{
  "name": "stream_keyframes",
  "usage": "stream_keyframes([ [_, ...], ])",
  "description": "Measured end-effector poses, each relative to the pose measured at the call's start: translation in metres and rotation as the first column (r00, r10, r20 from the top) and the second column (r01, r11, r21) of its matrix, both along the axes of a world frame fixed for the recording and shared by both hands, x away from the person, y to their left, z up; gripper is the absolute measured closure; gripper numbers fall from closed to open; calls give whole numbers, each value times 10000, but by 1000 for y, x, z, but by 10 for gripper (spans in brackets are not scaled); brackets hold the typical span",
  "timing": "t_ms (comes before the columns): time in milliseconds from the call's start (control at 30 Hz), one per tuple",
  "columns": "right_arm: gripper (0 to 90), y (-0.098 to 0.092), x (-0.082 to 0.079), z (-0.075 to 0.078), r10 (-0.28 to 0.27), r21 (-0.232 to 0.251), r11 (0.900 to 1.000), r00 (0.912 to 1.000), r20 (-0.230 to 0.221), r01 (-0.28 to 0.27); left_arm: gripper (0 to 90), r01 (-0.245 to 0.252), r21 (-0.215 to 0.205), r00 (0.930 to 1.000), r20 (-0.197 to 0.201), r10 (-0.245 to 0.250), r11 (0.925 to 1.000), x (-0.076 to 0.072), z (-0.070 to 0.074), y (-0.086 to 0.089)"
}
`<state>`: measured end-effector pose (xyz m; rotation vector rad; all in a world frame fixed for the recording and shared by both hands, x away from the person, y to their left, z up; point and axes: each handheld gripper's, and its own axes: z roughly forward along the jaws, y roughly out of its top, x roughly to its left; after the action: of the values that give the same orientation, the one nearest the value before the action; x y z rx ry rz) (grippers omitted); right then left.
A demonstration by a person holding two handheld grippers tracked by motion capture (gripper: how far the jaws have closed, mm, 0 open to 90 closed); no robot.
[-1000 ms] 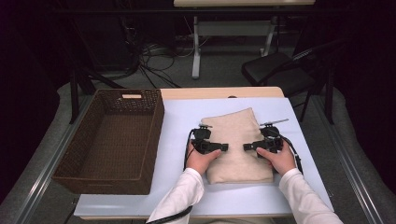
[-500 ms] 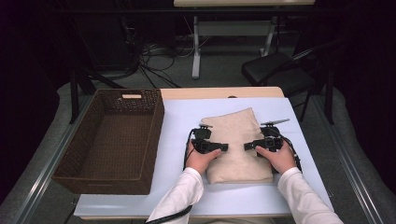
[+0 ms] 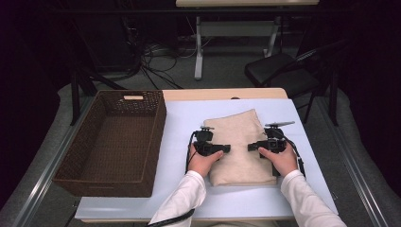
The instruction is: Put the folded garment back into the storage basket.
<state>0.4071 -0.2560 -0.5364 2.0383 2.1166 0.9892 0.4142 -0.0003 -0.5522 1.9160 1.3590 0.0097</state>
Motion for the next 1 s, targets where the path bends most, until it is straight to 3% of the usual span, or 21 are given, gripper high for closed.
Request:
stream_keyframes([
  [100, 540, -2, 1, 0, -177, 309, 9994, 9998, -129, 181, 111, -117, -130, 9999, 64, 118, 9998, -1, -1, -1],
  [233, 566, -2, 0, 0, -27, 247, 9997, 10000, -79, 29, 152, -219, -217, 9998, 13, 219, 9995, -2, 0, 0],
  [600, 621, 2, -3, 2, -295, 282, 9992, 9994, 157, 291, 295, -366, -312, 9993, -15, 366, 9988, -6, 4, -2],
  [767, 631, 4, -5, 2, -246, 206, 9995, 9992, 325, 239, 358, -782, -688, 9969, -153, 773, 9946, -7, 4, -1],
  [867, 637, 6, -6, 4, -439, 49, 9990, 9987, 241, 438, 403, -891, -660, 9960, -29, 891, 9938, -9, 5, -2],
  [1000, 646, 7, -8, 4, -526, 64, 9986, 9973, 515, 523, 456, -1227, -818, 9924, 3, 1231, 9891, -12, 6, -3],
])
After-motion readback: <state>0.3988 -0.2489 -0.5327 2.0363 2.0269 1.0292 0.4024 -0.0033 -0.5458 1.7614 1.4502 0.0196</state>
